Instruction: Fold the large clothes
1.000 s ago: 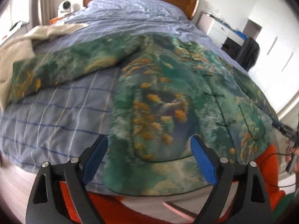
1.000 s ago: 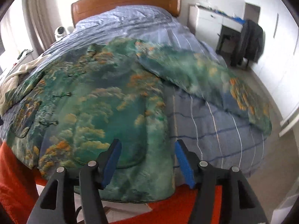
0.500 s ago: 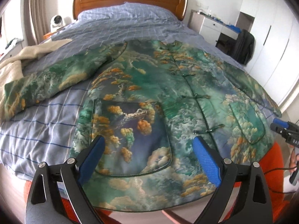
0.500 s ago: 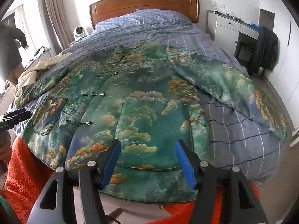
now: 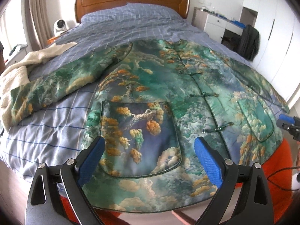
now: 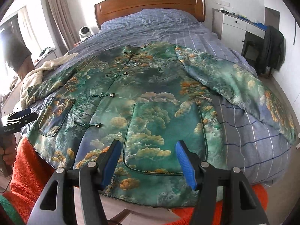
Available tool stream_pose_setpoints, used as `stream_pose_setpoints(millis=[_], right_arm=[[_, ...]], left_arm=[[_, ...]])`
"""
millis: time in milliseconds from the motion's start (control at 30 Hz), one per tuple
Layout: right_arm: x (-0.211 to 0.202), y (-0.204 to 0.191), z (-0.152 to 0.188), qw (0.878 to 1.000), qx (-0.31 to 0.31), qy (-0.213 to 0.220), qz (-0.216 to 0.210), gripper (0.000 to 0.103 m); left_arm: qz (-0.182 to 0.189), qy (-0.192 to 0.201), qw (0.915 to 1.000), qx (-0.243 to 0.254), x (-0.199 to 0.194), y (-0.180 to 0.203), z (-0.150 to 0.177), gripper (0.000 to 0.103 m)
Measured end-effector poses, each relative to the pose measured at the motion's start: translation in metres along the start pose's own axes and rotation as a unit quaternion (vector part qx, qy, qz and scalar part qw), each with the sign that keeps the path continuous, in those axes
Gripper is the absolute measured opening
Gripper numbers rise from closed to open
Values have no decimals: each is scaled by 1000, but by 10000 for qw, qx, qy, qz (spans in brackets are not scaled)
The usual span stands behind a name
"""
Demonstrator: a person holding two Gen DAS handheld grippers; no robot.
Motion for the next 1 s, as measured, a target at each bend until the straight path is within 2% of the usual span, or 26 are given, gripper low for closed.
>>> stream_pose_setpoints(millis=[500, 700, 1000], right_arm=[[2, -12, -10, 9998, -196, -9, 7, 62], [2, -15, -10, 9997, -224, 15, 20, 62], [-2, 1, -7, 9999, -14, 96, 67, 62]], left_arm=[[32, -80, 9999, -69, 1, -8, 3, 101], [-94, -109, 9999, 34, 2, -7, 5, 101], [-80, -19, 9999, 97, -7, -1, -3, 101]])
Point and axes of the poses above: each gripper's, at about its wrist camera, not at the fingertips, and x roughly the way its jaws point, y to its right, z to its underside, the point moved 2 cm from there along x, roughly the way its jaws point, and after that the axes turned 15 degrees about -y, right-handed, at the moved point
